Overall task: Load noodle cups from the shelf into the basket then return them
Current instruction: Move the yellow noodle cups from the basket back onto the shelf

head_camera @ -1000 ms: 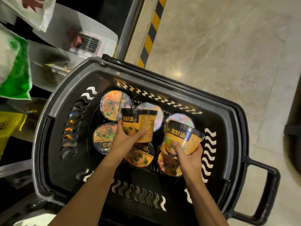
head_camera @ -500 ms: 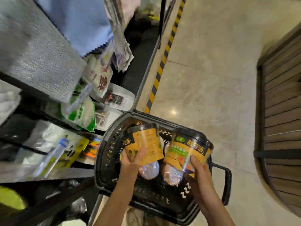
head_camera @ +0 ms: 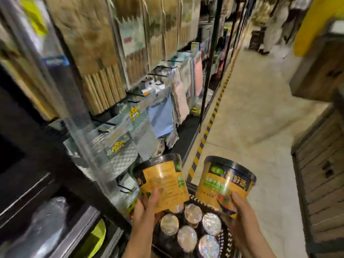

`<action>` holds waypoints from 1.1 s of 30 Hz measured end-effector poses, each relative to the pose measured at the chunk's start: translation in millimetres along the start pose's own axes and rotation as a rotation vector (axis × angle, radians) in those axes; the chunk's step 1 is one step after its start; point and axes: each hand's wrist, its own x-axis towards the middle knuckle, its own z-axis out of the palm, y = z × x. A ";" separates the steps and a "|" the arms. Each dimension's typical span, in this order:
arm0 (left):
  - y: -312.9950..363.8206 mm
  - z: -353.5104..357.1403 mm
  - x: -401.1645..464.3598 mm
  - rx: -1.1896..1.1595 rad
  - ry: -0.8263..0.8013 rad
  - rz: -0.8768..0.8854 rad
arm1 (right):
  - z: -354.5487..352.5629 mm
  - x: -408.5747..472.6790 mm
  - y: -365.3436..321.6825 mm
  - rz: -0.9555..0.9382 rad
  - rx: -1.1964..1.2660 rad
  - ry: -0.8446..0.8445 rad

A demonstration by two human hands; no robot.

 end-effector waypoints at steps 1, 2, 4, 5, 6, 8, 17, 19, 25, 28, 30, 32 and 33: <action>7.1 -2.6 -11.1 -0.020 0.015 0.044 | 7.2 -5.6 -6.2 0.003 -0.027 -0.048; 14.1 -4.0 -23.7 -0.033 0.023 0.083 | 13.8 -8.9 -11.8 0.011 -0.050 -0.091; 22.9 -10.4 -47.8 -0.060 0.058 0.162 | 23.8 -12.5 -19.5 0.026 -0.051 -0.181; 26.1 -13.9 -59.1 -0.078 0.084 0.202 | 30.0 -15.1 -23.0 0.042 -0.049 -0.236; 28.8 -16.5 -70.5 -0.100 0.113 0.234 | 37.2 -18.9 -26.4 0.066 -0.050 -0.281; 36.8 -21.4 -91.1 -0.143 0.164 0.286 | 49.9 -25.3 -30.5 0.090 -0.049 -0.352; 56.4 -76.5 -183.0 -0.219 0.552 0.589 | 116.8 -72.7 -27.6 0.075 -0.246 -0.747; 61.7 -88.3 -200.0 -0.161 0.591 0.666 | 134.2 -83.5 -20.0 0.098 -0.279 -0.844; 82.4 -132.8 -218.6 -0.079 0.742 0.800 | 195.0 -119.0 3.5 -0.025 -0.366 -1.047; 99.9 -158.1 -210.2 -0.049 0.812 0.849 | 229.6 -126.3 16.0 -0.127 -0.423 -1.062; 113.2 -173.8 -201.2 -0.004 0.834 0.869 | 253.6 -126.0 24.1 -0.225 -0.459 -1.075; 126.8 -188.0 -191.0 0.040 0.829 0.892 | 277.2 -118.9 34.1 -0.303 -0.488 -1.063; 134.1 -194.2 -186.0 0.047 0.824 0.896 | 288.7 -115.2 39.0 -0.336 -0.511 -1.049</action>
